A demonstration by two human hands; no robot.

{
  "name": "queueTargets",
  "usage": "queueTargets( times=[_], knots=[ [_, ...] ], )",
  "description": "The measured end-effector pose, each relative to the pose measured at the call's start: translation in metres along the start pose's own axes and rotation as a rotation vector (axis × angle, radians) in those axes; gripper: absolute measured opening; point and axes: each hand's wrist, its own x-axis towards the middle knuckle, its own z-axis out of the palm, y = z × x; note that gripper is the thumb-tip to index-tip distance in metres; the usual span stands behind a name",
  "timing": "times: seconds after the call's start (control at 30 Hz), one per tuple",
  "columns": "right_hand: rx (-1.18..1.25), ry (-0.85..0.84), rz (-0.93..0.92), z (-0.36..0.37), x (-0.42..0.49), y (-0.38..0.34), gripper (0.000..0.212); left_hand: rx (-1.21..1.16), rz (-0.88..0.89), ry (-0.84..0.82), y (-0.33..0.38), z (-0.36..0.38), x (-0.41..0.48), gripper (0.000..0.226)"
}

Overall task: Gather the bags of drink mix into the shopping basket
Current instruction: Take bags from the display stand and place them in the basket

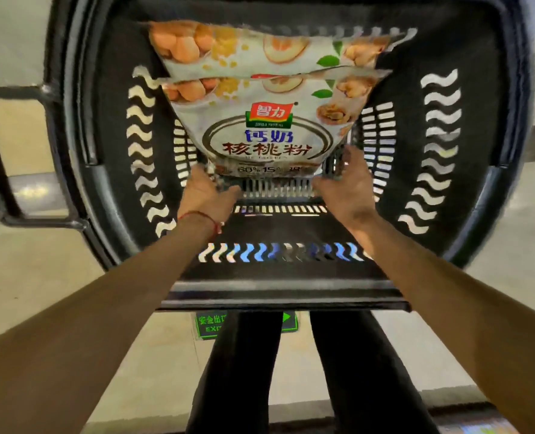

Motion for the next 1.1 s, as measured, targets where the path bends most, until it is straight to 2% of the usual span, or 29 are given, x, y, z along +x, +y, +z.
queueTargets(
  times=[0.1, 0.27, 0.47, 0.63, 0.8, 1.1],
  knots=[
    [0.084, 0.004, 0.052, 0.018, 0.035, 0.013, 0.082, -0.175, -0.022, 0.036, -0.003, 0.014, 0.043, 0.083],
    [0.198, -0.038, 0.079, 0.038, 0.072, 0.033, 0.085, -0.436, -0.014, 0.106, -0.004, 0.032, 0.085, 0.089],
    [0.203, -0.060, 0.052, 0.037, 0.075, 0.032, 0.067, -0.407, 0.029, 0.169, -0.009, 0.028, 0.081, 0.077],
    [0.205, -0.067, 0.039, 0.018, 0.045, 0.023, 0.050, -0.333, 0.055, 0.102, 0.002, 0.011, 0.050, 0.066],
    [0.237, -0.052, 0.052, -0.026, -0.004, 0.003, 0.036, -0.261, 0.158, 0.096, 0.018, -0.021, 0.001, 0.068],
    [0.241, 0.015, 0.025, -0.130, -0.105, -0.064, 0.055, -0.388, 0.209, 0.053, 0.053, -0.087, -0.128, 0.058]
  ],
)
